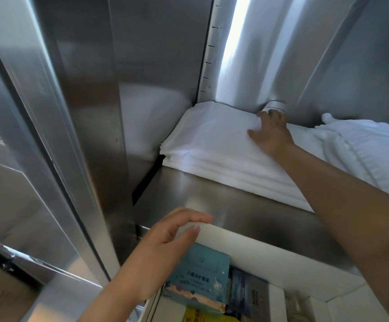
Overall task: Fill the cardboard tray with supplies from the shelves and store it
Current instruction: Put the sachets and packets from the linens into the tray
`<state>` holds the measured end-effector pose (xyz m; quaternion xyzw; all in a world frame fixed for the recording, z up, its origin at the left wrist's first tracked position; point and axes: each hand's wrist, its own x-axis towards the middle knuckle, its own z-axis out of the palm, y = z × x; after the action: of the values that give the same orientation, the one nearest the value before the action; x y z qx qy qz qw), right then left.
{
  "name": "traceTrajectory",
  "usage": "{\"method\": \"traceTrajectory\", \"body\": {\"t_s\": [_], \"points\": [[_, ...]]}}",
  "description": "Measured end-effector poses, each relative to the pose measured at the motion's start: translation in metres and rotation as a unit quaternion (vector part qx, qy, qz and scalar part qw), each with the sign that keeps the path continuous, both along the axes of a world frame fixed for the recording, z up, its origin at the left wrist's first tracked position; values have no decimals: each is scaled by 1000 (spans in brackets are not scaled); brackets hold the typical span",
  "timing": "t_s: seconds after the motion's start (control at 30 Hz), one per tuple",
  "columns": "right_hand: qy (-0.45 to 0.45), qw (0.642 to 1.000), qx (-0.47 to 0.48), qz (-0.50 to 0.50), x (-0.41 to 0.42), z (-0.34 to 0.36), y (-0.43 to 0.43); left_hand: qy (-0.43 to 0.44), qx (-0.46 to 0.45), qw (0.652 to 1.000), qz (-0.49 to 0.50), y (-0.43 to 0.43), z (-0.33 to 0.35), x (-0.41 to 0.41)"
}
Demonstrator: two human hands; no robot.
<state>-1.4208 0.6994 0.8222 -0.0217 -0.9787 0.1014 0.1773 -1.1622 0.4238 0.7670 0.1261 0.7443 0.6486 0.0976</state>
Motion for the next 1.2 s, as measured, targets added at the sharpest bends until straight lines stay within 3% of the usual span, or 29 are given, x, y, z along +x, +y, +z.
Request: {"method": "traceTrajectory", "body": {"t_s": [0.23,0.67,0.87,1.0,1.2], "points": [[38,997,-61,23,20,-3,-3,4,-10,1000,5,0,2,0],[81,988,-31,125,99,-25,-3,24,-4,1000,10,0,5,0],[128,987,36,88,111,-6,4,22,-5,1000,5,0,5,1],[80,996,-33,34,95,11,-1,18,-5,1000,5,0,5,1],[-34,997,65,4,75,3,-20,13,6,1000,-4,0,8,2]]}}
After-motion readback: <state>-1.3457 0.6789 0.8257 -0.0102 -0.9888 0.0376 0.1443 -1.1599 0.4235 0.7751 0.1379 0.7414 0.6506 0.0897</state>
